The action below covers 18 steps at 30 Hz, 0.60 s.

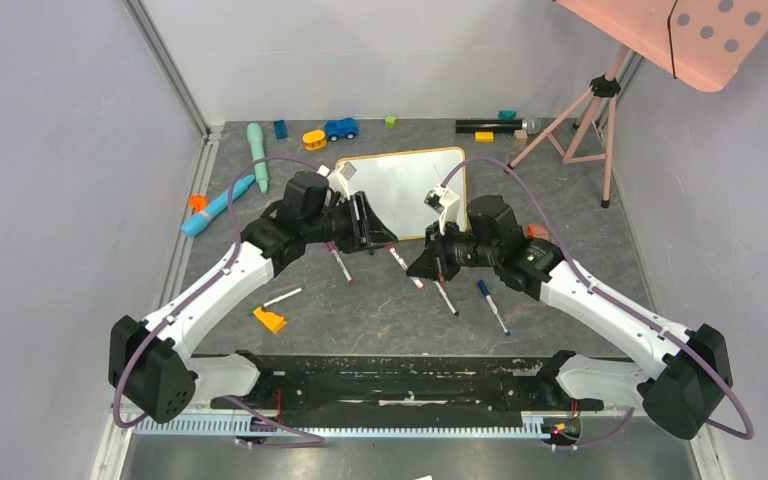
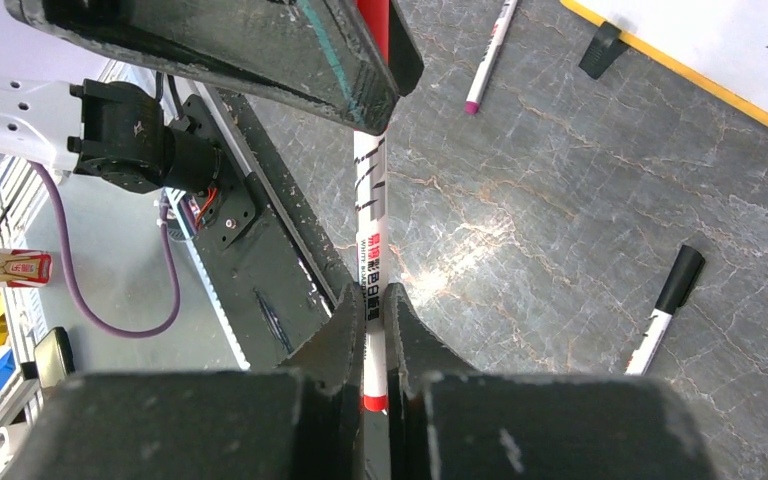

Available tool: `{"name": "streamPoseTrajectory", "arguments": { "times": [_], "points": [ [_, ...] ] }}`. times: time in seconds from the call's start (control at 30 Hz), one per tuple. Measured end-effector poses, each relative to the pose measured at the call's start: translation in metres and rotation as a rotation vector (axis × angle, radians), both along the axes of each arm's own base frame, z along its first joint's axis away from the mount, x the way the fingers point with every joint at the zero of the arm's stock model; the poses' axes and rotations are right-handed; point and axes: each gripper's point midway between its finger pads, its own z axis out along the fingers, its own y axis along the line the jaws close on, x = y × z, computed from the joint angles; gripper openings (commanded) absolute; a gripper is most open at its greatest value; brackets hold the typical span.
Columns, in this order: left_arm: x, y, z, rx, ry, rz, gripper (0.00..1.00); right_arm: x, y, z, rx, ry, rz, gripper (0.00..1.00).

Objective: Write a sentence on the whiteboard
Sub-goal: Pass from the right arm to the left

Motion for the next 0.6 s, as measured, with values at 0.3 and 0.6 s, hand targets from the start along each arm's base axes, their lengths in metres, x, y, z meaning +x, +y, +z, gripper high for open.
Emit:
{"name": "streamPoseTrajectory", "arguments": {
  "times": [0.3, 0.6],
  "points": [
    [0.000, -0.002, 0.003, -0.017, 0.009, 0.006, 0.28, -0.002, 0.001, 0.001, 0.004, -0.013, 0.022, 0.00],
    [-0.001, -0.008, 0.013, -0.070, 0.023, 0.001, 0.02, -0.001, -0.001, 0.000, -0.007, -0.019, 0.016, 0.77]
  ]
}}
